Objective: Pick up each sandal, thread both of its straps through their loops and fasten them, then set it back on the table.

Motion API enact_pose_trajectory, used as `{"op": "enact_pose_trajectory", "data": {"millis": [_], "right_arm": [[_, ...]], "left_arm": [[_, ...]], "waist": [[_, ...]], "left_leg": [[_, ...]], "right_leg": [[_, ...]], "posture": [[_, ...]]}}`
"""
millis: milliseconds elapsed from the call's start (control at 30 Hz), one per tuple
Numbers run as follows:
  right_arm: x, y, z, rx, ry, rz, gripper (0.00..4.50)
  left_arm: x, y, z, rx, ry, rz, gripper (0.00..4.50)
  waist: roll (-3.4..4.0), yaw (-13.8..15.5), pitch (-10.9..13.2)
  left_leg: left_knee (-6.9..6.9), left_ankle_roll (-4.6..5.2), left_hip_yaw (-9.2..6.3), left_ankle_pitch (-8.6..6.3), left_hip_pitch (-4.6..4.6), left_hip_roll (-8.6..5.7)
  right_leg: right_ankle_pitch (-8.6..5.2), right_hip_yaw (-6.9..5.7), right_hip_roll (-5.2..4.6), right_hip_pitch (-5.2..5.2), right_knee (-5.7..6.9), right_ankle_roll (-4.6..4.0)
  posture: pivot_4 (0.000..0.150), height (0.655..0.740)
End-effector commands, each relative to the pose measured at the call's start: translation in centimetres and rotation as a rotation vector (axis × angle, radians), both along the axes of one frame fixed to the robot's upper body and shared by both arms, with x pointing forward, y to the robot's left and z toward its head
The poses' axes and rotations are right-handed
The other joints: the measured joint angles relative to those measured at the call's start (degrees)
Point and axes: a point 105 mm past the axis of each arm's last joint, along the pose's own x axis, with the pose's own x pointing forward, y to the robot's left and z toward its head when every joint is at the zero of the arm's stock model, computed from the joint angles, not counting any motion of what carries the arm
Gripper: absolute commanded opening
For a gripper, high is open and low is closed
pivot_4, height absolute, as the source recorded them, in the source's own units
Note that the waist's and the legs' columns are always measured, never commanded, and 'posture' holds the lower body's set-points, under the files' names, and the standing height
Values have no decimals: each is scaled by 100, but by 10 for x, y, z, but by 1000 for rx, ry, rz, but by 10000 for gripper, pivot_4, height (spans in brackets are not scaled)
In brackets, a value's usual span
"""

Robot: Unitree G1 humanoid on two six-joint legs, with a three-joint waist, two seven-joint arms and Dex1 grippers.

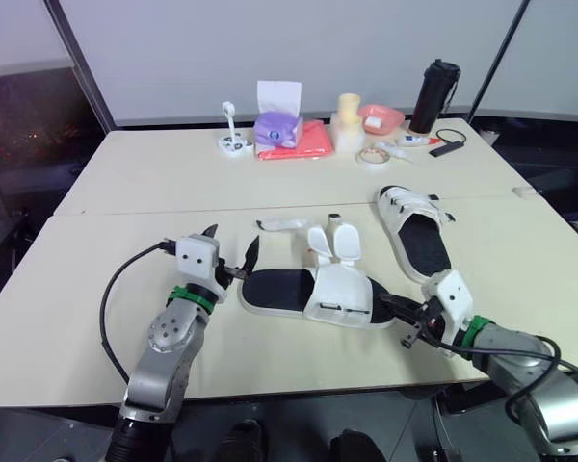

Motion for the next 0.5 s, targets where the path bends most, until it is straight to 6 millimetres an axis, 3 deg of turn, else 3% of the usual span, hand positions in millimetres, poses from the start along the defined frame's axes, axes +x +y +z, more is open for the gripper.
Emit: {"op": "enact_pose_trajectory", "data": {"millis": [33,267,500], "right_arm": [[5,6,0,-5,-36,29,603],[7,23,-9,30,-21,96,603],[11,37,-34,25,38,157,603]], "left_arm": [[-3,1,17,13,-62,-8,45000],[-4,-2,18,34,-50,-50,45000],[-1,-3,13,47,-19,-96,45000]], "waist": [[0,-1,0],[-1,-7,0],[-1,-55,0]], "left_leg": [[0,0,0,0,0,0],[-4,0,-2,0,0,1],[-7,-1,-3,0,3,6]], "right_leg": [[0,-1,0,0,0,0],[0,-2,1,0,-5,0],[3,-3,9,3,-12,-4]], "posture": [[1500,7400],[1500,7400],[1500,7400]]}}
